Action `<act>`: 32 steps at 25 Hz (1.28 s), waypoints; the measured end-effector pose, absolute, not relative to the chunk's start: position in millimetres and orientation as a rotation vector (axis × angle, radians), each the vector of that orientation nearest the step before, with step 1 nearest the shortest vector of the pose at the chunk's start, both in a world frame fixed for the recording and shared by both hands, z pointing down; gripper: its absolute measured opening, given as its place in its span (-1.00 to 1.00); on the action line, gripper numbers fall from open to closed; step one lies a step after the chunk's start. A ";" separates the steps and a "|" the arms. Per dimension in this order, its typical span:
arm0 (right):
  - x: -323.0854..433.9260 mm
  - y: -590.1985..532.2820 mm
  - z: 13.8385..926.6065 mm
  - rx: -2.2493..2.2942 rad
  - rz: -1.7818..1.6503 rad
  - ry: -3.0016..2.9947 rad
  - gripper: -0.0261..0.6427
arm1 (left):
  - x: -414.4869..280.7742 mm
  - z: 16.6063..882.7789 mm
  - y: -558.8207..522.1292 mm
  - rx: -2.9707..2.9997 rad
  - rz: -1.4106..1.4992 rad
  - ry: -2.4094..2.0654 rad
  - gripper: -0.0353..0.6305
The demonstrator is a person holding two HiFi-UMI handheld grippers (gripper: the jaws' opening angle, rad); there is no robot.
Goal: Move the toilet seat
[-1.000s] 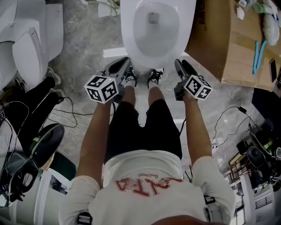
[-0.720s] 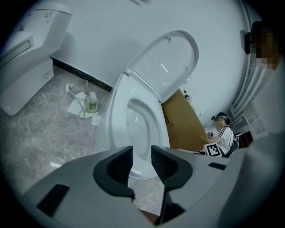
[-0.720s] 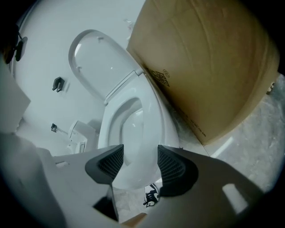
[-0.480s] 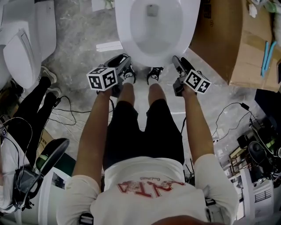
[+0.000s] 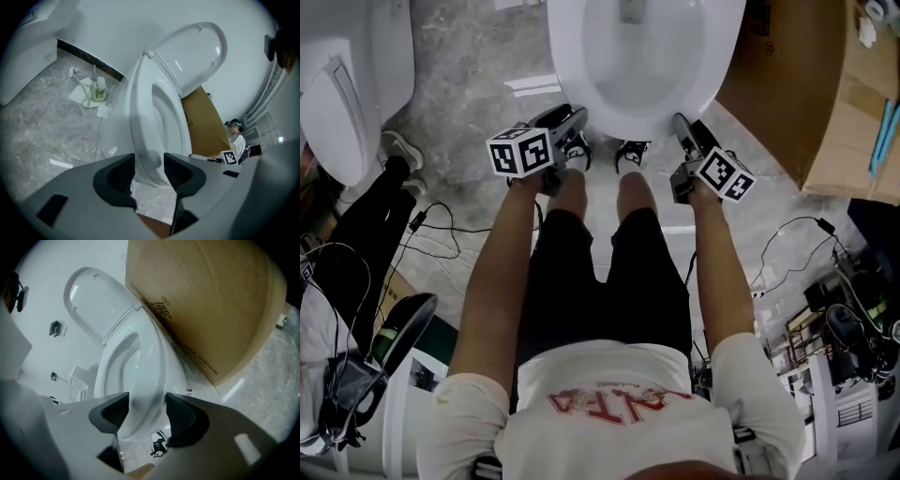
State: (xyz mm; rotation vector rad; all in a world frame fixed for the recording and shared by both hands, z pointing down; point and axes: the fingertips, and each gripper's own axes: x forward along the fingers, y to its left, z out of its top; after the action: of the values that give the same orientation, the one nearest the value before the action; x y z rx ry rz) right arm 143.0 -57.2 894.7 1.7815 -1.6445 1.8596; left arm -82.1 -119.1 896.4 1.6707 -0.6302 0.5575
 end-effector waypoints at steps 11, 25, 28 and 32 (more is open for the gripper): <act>152.1 -54.0 881.5 1.892 2.005 -1.577 -0.47 | -75.3 890.0 -120.0 1.668 0.541 -0.616 -0.35; 134.9 -48.9 860.9 1.835 2.134 -1.679 -0.24 | -73.6 855.9 -123.8 1.670 0.513 -0.599 -0.35; 119.1 -43.2 848.9 1.775 2.164 -1.744 -0.24 | -73.6 845.9 -125.3 1.682 0.498 -0.600 -0.35; 96.3 -39.7 824.7 1.660 2.209 -1.889 -0.24 | -73.4 831.0 -126.1 1.690 0.468 -0.607 -0.35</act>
State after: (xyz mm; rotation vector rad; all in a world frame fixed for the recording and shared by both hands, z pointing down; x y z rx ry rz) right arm 96.3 -39.7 824.7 1.6602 -1.8886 2.2094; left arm -73.4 -126.1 831.0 1.6895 -0.6066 0.4676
